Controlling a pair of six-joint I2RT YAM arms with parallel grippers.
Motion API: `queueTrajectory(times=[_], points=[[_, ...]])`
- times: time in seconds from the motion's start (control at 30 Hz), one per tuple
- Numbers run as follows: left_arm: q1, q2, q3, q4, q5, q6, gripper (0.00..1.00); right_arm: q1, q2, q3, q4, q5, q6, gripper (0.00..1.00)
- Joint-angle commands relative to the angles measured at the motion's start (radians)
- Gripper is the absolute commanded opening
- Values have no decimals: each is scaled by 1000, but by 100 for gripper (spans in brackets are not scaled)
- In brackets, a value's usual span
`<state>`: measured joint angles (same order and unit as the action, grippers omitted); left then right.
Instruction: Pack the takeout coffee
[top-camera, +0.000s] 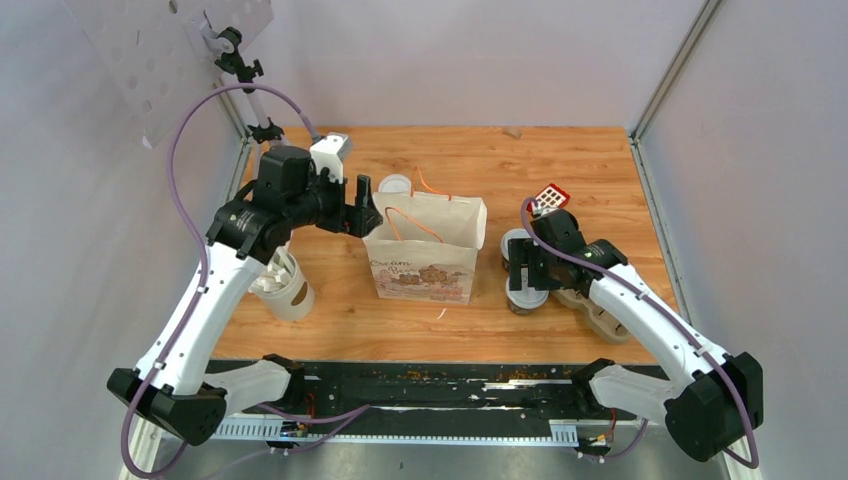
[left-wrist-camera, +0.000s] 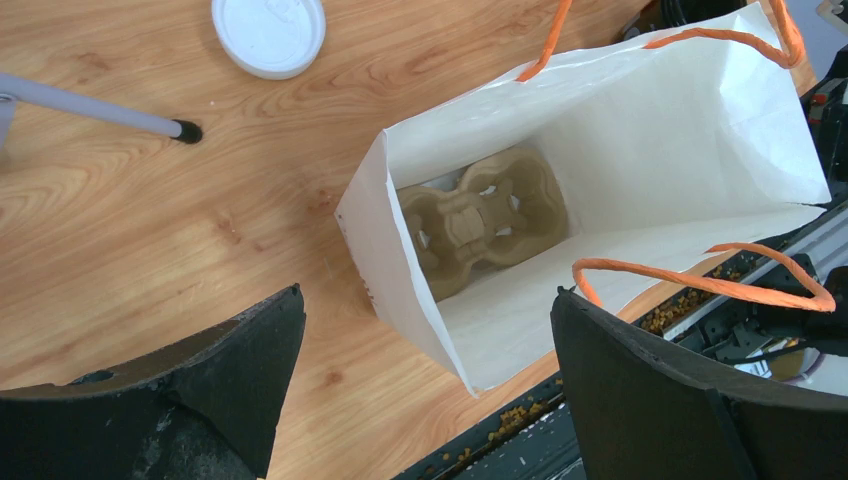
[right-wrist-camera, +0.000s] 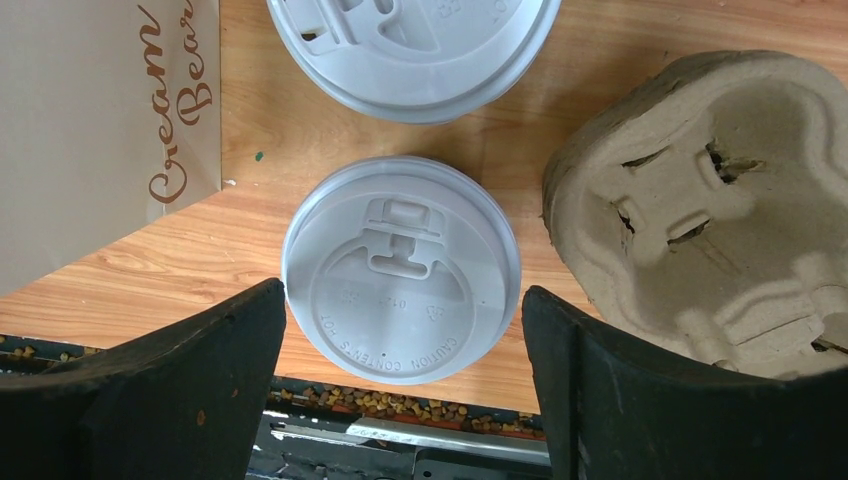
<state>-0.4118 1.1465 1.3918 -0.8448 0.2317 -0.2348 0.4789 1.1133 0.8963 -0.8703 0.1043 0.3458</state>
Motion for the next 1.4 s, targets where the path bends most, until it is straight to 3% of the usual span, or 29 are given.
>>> queueTrajectory(times=[0.0,0.2,0.37,0.73,0.97,1.23,1.37], points=[[-1,-35,41,-4,-40,30,100,-5,1,-6,33,11,-16,87],[-1,-72,-1,67,-95,-23,100,-6,10,-5,30,5,-27,87],[2,-56,34,20,-141,-65,100,-5,18,3,20,-12,-32,87],[10,-47,10,-6,-73,-3,100,-5,33,-1,1,-11,-53,89],[9,-19,12,-32,10,-3,92,-3,32,8,-7,-15,-59,84],[10,-20,22,-44,11,13,92,-2,5,63,-48,-9,-58,100],[10,-23,18,-45,6,15,93,14,0,71,-44,-3,-64,99]])
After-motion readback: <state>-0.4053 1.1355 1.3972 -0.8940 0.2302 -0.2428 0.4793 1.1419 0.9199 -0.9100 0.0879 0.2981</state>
